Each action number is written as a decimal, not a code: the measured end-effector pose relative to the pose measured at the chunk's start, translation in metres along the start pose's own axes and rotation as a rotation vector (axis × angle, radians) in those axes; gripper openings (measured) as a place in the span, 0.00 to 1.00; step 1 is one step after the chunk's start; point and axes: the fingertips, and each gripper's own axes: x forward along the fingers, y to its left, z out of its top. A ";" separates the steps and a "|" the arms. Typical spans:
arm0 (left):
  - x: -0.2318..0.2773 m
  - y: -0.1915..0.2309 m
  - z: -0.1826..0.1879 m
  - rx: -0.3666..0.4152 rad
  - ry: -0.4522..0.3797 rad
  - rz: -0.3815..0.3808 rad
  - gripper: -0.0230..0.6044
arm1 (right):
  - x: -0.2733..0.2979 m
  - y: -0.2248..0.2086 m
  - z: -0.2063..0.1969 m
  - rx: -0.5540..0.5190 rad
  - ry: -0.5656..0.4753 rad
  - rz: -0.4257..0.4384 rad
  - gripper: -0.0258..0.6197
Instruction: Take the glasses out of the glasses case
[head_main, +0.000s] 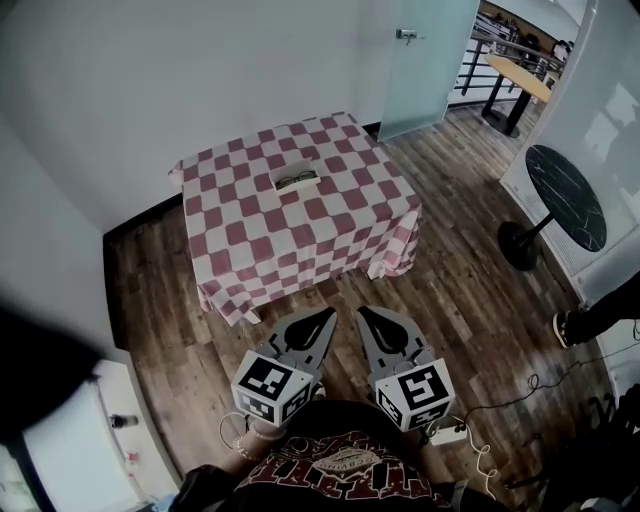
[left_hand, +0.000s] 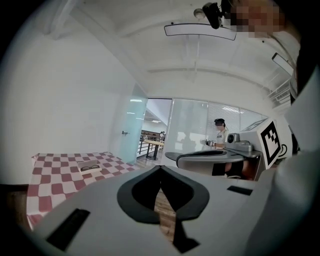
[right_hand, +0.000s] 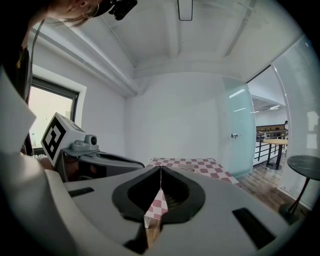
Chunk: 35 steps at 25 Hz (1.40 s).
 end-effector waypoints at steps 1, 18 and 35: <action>0.000 0.003 0.000 0.001 0.001 -0.005 0.04 | 0.004 0.001 0.000 0.002 0.001 0.000 0.07; 0.013 0.044 0.007 -0.011 0.016 -0.002 0.04 | 0.056 -0.004 0.004 0.015 0.029 0.048 0.07; 0.095 0.089 0.034 -0.046 0.027 0.017 0.04 | 0.117 -0.075 0.016 0.019 0.052 0.112 0.07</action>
